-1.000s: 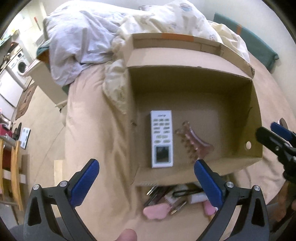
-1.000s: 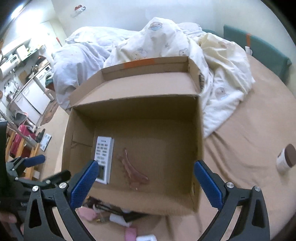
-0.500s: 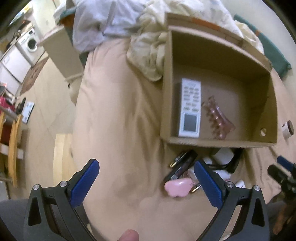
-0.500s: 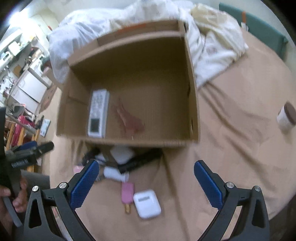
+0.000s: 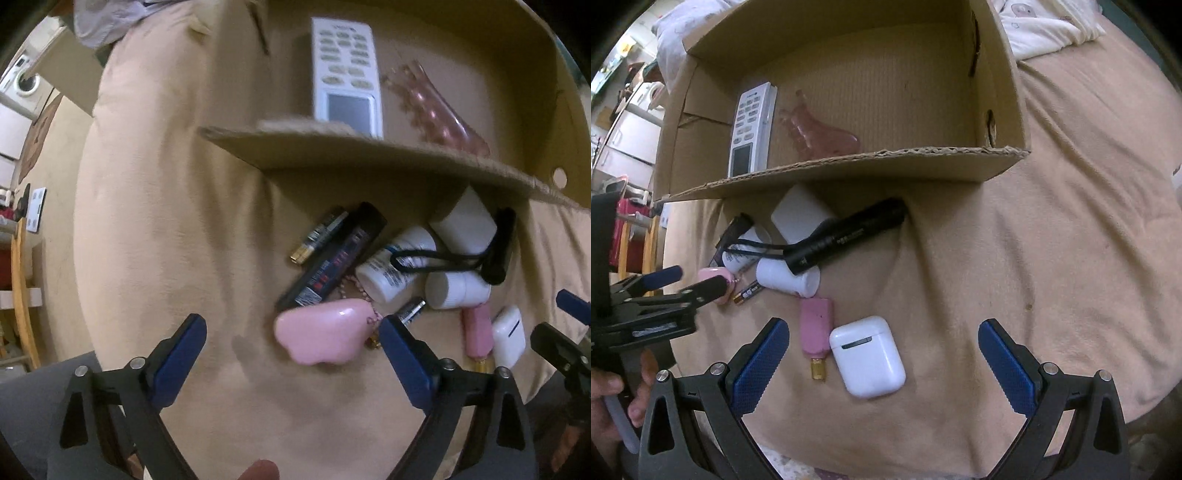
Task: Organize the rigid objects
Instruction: 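Grasp the pink heart keychain with the left tool while the right tool grasps the white earbud case, then carry the keychain and earbud case into the box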
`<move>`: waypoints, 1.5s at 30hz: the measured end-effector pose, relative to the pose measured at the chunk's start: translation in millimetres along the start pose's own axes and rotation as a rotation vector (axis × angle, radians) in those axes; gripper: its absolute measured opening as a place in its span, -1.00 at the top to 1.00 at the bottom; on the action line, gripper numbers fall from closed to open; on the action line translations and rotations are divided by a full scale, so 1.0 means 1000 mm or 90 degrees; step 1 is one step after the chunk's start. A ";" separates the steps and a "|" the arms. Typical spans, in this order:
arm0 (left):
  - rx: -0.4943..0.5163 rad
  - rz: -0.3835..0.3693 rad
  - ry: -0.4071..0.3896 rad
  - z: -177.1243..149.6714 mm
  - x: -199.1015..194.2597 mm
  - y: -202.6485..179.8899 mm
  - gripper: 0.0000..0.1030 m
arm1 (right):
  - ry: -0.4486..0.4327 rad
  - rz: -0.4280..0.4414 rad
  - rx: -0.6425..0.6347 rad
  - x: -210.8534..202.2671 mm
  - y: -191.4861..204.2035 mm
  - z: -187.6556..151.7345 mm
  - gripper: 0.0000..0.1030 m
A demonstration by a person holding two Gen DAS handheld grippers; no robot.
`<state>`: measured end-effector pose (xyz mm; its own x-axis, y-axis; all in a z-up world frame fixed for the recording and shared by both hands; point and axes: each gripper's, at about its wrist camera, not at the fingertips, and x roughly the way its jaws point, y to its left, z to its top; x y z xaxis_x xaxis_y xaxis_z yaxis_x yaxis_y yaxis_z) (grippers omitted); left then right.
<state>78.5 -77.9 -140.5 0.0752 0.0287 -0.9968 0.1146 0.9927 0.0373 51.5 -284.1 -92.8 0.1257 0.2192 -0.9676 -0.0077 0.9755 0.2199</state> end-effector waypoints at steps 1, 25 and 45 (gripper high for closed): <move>0.003 -0.002 0.004 -0.001 0.002 -0.004 -0.82 | 0.002 0.001 0.000 0.000 -0.001 -0.001 -1.00; 0.017 0.013 0.003 -0.011 0.010 -0.008 0.02 | 0.094 -0.066 -0.157 0.041 0.037 -0.012 0.12; 0.027 0.026 -0.074 -0.032 -0.052 0.016 0.02 | -0.045 -0.039 -0.098 -0.031 0.026 -0.005 0.13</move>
<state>45.1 -60.0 -89.9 0.1947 0.0523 -0.9795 0.1505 0.9852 0.0825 42.3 -265.6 -57.3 0.2000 0.1633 -0.9661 -0.1495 0.9796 0.1346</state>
